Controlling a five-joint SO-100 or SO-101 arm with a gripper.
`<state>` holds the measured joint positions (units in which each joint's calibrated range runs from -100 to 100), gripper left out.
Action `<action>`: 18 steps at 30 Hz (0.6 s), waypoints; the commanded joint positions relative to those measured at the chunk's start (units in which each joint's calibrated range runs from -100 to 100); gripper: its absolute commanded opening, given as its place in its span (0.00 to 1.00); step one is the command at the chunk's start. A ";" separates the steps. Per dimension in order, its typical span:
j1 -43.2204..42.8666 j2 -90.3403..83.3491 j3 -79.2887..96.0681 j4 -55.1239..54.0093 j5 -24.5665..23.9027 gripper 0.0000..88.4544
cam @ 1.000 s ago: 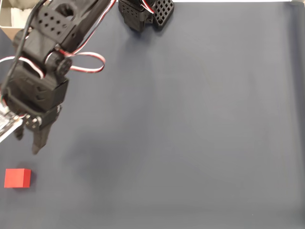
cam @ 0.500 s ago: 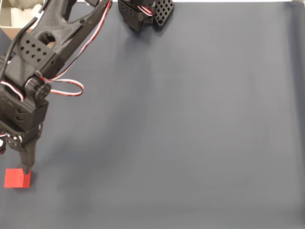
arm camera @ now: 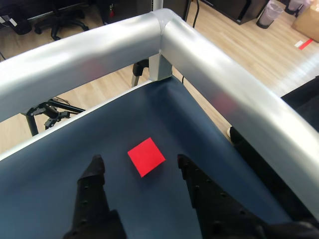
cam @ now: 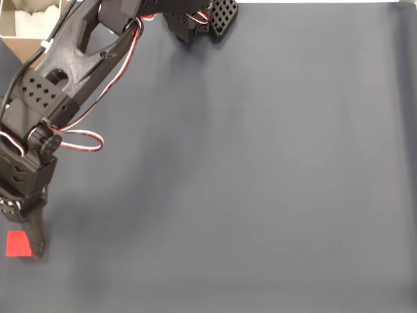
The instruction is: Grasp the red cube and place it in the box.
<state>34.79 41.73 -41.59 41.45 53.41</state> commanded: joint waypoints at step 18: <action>1.78 0.91 8.84 -17.60 1.17 0.47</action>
<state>36.05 46.50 -32.01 26.09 54.29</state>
